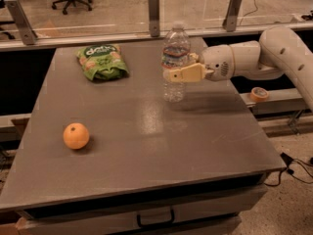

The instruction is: Move water bottle near orange

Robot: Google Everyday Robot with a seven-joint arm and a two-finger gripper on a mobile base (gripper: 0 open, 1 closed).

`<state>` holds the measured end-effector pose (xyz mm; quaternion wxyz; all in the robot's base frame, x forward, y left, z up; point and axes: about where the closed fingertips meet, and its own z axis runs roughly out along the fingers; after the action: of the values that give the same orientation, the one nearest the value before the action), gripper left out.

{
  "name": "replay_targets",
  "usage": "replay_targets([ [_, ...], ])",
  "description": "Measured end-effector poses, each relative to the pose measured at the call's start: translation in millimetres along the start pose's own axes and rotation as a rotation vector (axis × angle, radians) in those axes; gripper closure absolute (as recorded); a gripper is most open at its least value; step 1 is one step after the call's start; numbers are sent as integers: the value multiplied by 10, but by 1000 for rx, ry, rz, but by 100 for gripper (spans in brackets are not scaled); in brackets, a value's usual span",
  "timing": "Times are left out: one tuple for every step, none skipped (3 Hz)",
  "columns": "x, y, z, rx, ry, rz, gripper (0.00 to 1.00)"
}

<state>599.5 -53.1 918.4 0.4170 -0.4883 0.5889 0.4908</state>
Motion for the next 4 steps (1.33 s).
replay_targets([
  [2, 9, 9, 0, -1, -1, 100],
  [27, 109, 96, 6, -17, -9, 100],
  [3, 323, 439, -9, -58, -46, 100],
  [-4, 492, 850, -39, -109, -64, 100],
])
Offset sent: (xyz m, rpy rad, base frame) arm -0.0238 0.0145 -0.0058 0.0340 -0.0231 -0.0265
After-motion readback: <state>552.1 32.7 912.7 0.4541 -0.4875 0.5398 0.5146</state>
